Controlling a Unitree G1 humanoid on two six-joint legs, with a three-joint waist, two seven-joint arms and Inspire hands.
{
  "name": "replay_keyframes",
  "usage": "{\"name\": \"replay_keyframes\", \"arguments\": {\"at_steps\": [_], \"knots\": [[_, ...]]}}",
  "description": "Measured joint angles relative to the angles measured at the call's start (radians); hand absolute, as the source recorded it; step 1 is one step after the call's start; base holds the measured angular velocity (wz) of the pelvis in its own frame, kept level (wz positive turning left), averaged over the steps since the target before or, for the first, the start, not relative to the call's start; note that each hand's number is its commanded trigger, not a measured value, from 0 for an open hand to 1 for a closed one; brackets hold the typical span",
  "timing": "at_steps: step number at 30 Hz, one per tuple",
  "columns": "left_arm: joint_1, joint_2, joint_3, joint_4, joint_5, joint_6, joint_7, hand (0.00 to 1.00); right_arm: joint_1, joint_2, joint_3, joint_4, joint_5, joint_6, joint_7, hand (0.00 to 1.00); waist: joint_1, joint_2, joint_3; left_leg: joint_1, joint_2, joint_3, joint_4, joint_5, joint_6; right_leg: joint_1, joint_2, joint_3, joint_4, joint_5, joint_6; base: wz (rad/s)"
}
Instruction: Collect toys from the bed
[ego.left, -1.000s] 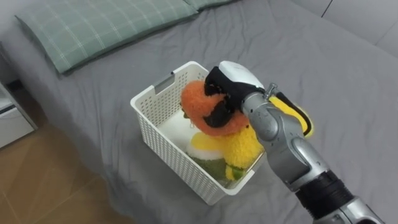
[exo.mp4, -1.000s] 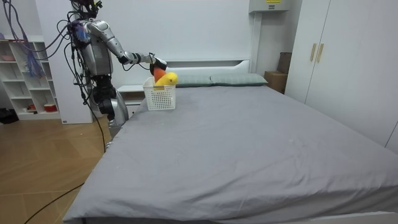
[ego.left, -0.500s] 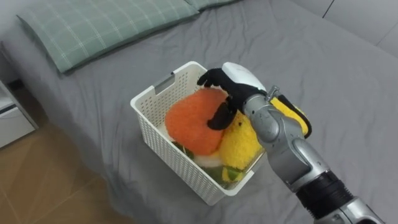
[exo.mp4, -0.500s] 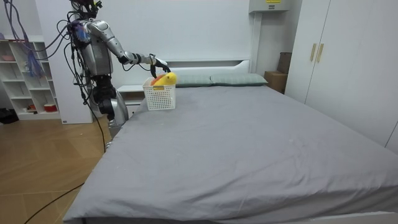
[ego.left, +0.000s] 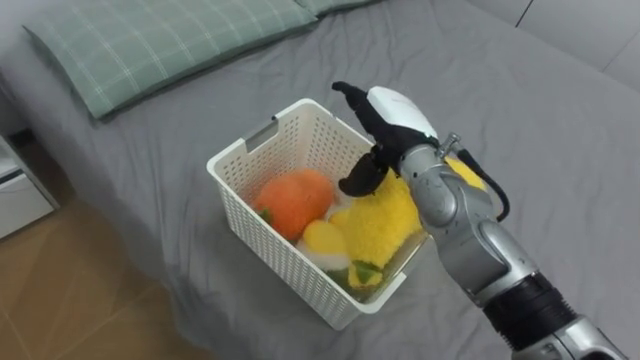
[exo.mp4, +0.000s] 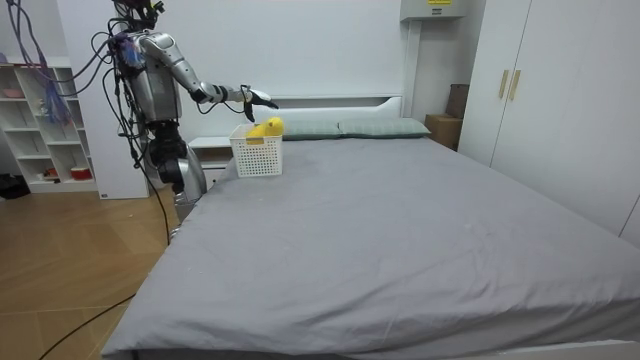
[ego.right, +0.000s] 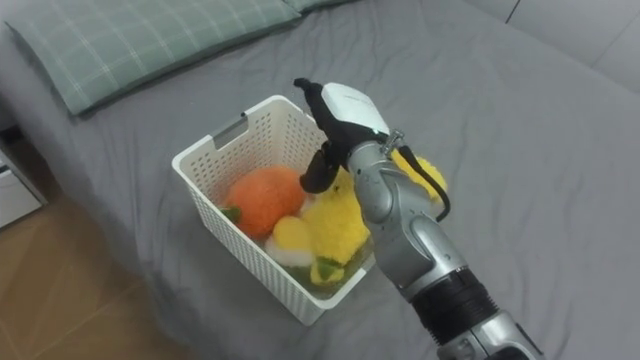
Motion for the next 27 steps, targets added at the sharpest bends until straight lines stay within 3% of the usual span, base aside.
{"name": "replay_keyframes", "arguments": {"at_steps": [5, 12, 16, 21, 24, 27], "knots": [[0.002, 0.000, 0.001, 0.001, 0.000, 0.000, 0.000, 0.00, 0.001, 0.000, -0.026, -0.001, 0.052, -0.024, -0.008, 0.00, -0.019, 0.008, -0.0015, 0.004, 0.001, 0.001, 0.000, 0.000, 0.000, 0.003, -0.001, 0.001, 0.000, 0.000, 0.000, 0.00], [0.050, -0.006, 0.010, 0.002, -0.049, -0.029, 0.002, 0.00, 0.050, -0.002, -0.212, -0.095, 0.349, -0.064, -0.113, 0.00, -0.081, 0.028, -0.0017, 0.029, 0.012, 0.037, -0.003, -0.001, 0.004, 0.013, -0.001, 0.031, 0.003, 0.000, 0.000, -0.13], [0.096, -0.033, 0.065, 0.016, -0.047, -0.041, 0.015, 0.00, 0.123, -0.019, -0.341, -0.204, 0.487, -0.106, -0.181, 0.00, -0.136, 0.052, -0.0089, 0.049, 0.018, 0.072, -0.003, -0.008, 0.011, 0.016, -0.002, 0.058, 0.003, 0.004, 0.006, -0.27], [0.146, -0.035, 0.084, 0.081, -0.046, -0.102, 0.030, 0.00, 0.218, -0.043, -0.474, -0.276, 0.680, -0.189, -0.273, 0.00, -0.239, 0.083, -0.0154, 0.104, 0.036, 0.157, -0.039, -0.013, 0.015, 0.024, 0.004, 0.135, 0.002, 0.013, 0.007, -0.47], [0.156, -0.033, 0.117, 0.098, -0.048, -0.115, 0.040, 0.00, 0.284, -0.046, -0.559, -0.292, 0.732, -0.205, -0.342, 0.00, -0.299, 0.083, -0.0158, 0.112, 0.046, 0.190, -0.044, -0.018, 0.013, 0.016, 0.009, 0.154, 0.005, 0.014, 0.005, -0.33], [0.162, -0.022, 0.119, 0.115, -0.054, -0.125, 0.042, 0.00, 0.333, -0.065, -0.630, -0.239, 0.826, -0.233, -0.415, 0.00, -0.336, 0.082, -0.0165, 0.123, 0.059, 0.221, -0.041, -0.031, 0.008, 0.014, 0.016, 0.166, 0.005, 0.016, 0.002, -0.34]]}}
